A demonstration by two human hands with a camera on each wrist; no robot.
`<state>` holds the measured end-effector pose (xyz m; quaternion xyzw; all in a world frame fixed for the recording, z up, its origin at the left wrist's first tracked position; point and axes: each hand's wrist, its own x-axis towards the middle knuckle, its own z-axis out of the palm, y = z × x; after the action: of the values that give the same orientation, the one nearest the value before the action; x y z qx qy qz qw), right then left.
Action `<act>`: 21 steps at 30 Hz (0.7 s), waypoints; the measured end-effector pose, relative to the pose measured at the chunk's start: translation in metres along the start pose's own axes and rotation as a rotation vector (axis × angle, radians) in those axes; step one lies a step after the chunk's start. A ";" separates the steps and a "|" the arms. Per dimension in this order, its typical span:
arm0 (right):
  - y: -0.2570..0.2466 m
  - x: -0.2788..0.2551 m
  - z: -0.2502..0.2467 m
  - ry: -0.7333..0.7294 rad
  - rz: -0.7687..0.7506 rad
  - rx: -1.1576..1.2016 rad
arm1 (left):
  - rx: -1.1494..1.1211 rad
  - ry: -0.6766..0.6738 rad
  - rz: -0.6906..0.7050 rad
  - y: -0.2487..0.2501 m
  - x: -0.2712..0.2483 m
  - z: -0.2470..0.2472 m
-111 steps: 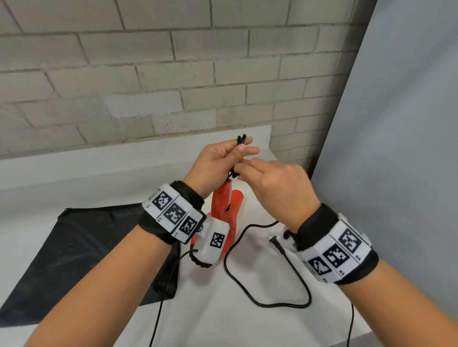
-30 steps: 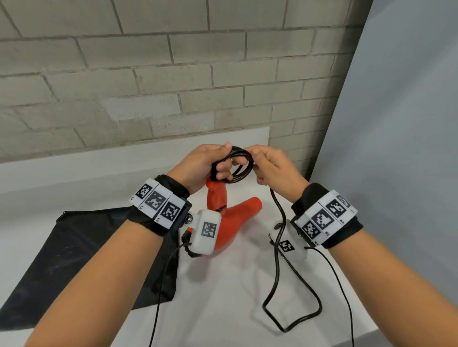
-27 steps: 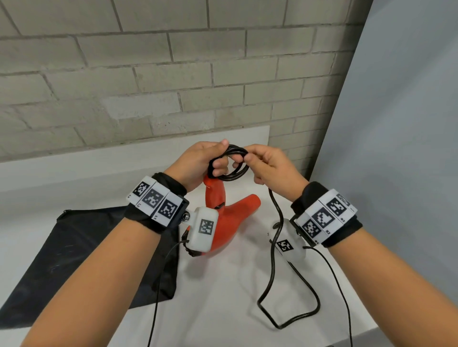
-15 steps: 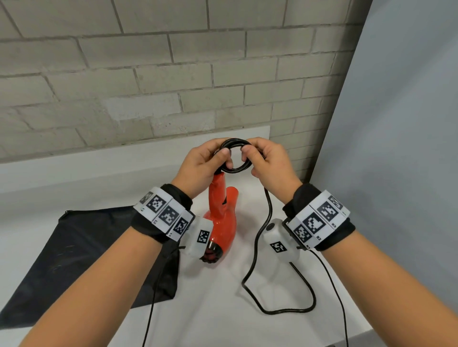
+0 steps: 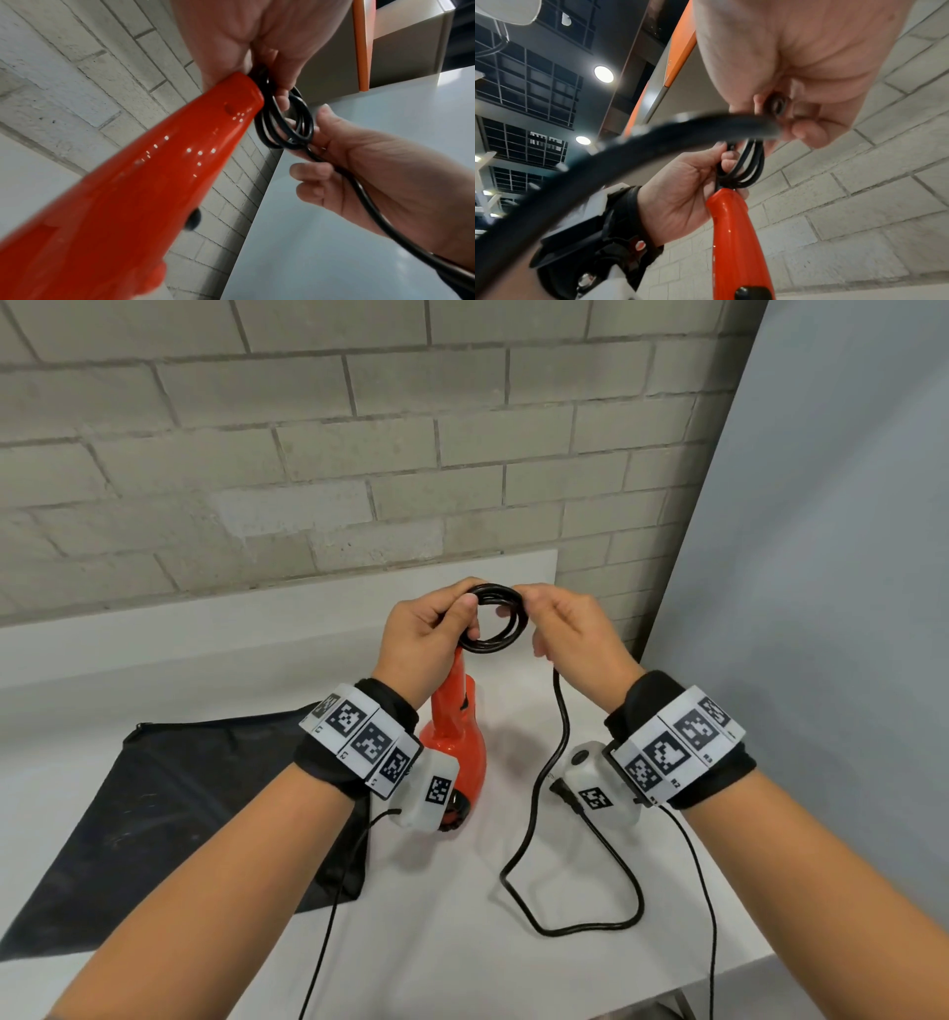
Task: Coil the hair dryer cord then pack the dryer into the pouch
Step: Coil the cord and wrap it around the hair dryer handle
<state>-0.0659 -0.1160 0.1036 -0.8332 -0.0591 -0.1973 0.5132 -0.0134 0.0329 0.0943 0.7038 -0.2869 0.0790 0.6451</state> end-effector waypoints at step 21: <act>0.084 -0.074 0.012 -0.671 0.637 -0.923 | 0.050 -0.030 -0.037 0.011 -0.006 0.017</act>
<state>-0.1053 -0.1367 -0.0004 -0.9610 0.1244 0.2302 0.0895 -0.0281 0.0181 0.0981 0.7260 -0.2813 0.0634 0.6244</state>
